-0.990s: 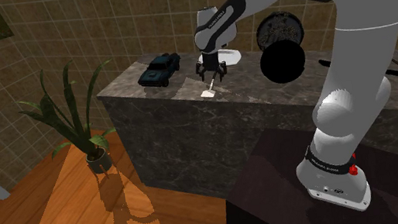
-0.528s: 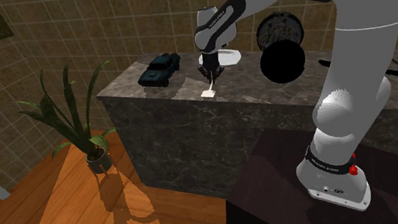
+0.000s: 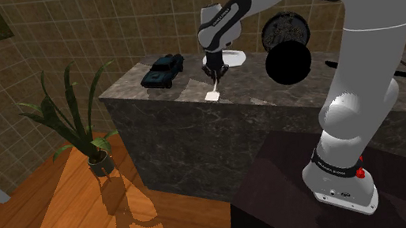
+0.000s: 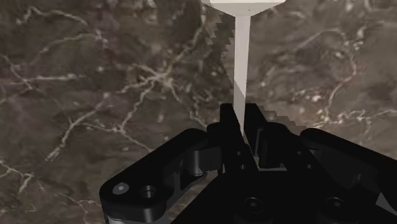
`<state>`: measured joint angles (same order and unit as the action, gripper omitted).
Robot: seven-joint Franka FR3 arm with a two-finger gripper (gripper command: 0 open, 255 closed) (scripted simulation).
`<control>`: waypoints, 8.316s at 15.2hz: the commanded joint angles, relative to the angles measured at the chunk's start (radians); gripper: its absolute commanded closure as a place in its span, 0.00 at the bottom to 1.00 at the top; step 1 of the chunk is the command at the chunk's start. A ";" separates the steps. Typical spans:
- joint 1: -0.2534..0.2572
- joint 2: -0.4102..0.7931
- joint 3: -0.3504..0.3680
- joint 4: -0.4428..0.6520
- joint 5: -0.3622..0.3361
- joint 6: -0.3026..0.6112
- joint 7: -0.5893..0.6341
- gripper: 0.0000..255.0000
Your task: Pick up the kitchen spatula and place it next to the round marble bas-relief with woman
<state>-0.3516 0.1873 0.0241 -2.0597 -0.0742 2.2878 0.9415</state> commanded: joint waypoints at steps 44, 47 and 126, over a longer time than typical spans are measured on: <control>0.002 -0.130 0.004 0.453 0.020 -0.581 -0.035 1.00; 0.002 -0.122 0.005 0.503 0.020 -0.624 -0.037 1.00; -0.199 0.042 -0.144 0.075 0.065 -0.019 -0.380 1.00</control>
<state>-0.5498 0.2235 -0.1201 -1.9752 -0.0104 2.2535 0.5620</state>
